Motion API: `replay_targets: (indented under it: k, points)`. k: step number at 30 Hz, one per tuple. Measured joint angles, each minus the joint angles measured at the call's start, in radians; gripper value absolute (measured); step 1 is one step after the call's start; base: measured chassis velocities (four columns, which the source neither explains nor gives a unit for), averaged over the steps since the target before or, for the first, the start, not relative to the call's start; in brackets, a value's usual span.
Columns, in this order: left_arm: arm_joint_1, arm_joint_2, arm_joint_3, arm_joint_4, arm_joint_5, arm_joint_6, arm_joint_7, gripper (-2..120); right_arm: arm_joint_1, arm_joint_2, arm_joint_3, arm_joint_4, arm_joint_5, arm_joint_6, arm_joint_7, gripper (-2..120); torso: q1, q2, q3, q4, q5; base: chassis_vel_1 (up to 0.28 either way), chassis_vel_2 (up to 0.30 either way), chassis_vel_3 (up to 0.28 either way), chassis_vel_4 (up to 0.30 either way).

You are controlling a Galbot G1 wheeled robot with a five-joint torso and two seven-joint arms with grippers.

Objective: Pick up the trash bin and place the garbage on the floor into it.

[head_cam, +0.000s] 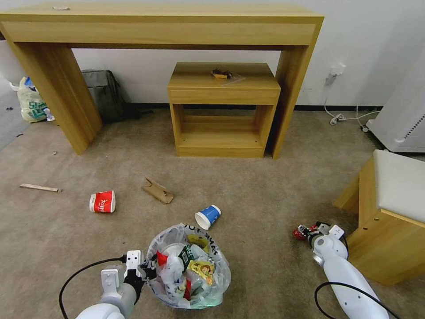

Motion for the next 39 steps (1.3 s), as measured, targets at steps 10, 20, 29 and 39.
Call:
replay_targets:
  k: [10,20,29,39]
  points:
    - [-0.001,0.000,0.000,0.000,-0.003,0.000,0.000,0,0.004,0.000,-0.006,-0.022,-0.016,0.018,-0.032,18,0.000,0.000,0.000,0.0002,0.0000,0.000,0.000,0.000,0.000]
    - [-0.005,0.002,-0.001,-0.002,-0.006,0.000,-0.001,0,-0.021,-0.004,-0.003,-0.010,-0.088,0.059,-0.073,18,0.000,0.000,0.000,0.0000,0.0001,0.000,0.000,0.000,0.000]
    - [-0.023,0.010,-0.008,0.001,-0.012,0.000,-0.003,0,-0.074,-0.007,0.034,0.078,-0.220,0.101,-0.133,18,0.000,0.000,0.000,-0.0001,0.0000,0.000,0.000,0.000,0.000]
    - [-0.057,0.009,-0.016,-0.007,-0.011,0.010,-0.004,0,-0.120,-0.014,0.067,0.224,-0.310,0.106,-0.168,18,0.000,0.000,0.000,0.0000,0.0001,0.000,0.000,0.000,0.000]
